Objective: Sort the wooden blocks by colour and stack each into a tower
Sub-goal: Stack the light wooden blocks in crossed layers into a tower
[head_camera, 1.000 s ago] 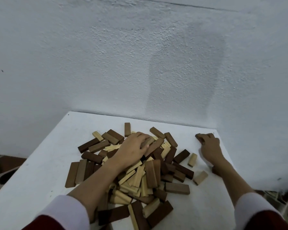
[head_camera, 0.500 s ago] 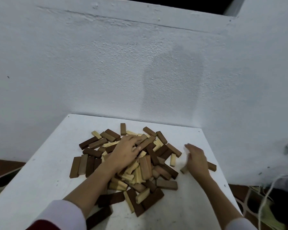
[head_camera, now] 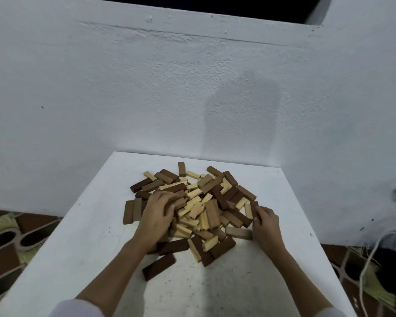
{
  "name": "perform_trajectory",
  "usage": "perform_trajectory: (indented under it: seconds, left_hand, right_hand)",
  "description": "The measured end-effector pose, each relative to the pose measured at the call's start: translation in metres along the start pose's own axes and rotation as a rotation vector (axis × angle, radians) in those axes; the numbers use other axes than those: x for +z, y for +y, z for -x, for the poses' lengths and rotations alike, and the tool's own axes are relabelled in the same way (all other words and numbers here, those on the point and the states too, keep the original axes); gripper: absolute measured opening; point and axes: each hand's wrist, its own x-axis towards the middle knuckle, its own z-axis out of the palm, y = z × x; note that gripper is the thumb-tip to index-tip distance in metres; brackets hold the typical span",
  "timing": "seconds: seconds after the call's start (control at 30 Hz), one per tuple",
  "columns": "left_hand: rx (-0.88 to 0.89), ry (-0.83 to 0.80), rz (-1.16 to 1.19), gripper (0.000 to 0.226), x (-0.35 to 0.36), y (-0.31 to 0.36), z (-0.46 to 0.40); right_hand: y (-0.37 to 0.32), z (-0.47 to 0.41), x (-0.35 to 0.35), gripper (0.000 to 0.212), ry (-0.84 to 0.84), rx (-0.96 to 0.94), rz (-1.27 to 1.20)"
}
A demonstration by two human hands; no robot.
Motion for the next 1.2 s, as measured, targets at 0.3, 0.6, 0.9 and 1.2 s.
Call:
perform_trajectory:
  seconds: [0.3, 0.6, 0.9, 1.2]
  left_hand:
    - [0.161, -0.116, -0.081, 0.027, -0.003, -0.009, 0.089]
    - [0.14, -0.028, -0.213, 0.023, 0.005, -0.01, 0.09]
    - [0.231, -0.022, -0.367, 0.034, 0.011, 0.002, 0.067]
    - [0.302, -0.084, -0.511, 0.024, 0.011, 0.007, 0.044]
  right_hand:
    - [-0.062, 0.102, 0.033, 0.03, 0.15, -0.43, -0.106]
    - [-0.06, 0.118, 0.064, 0.041, 0.171, -0.525, 0.067]
    - [-0.065, 0.122, 0.059, 0.027, 0.316, -0.473, -0.021]
    - [-0.064, 0.122, 0.056, 0.027, 0.337, -0.385, -0.085]
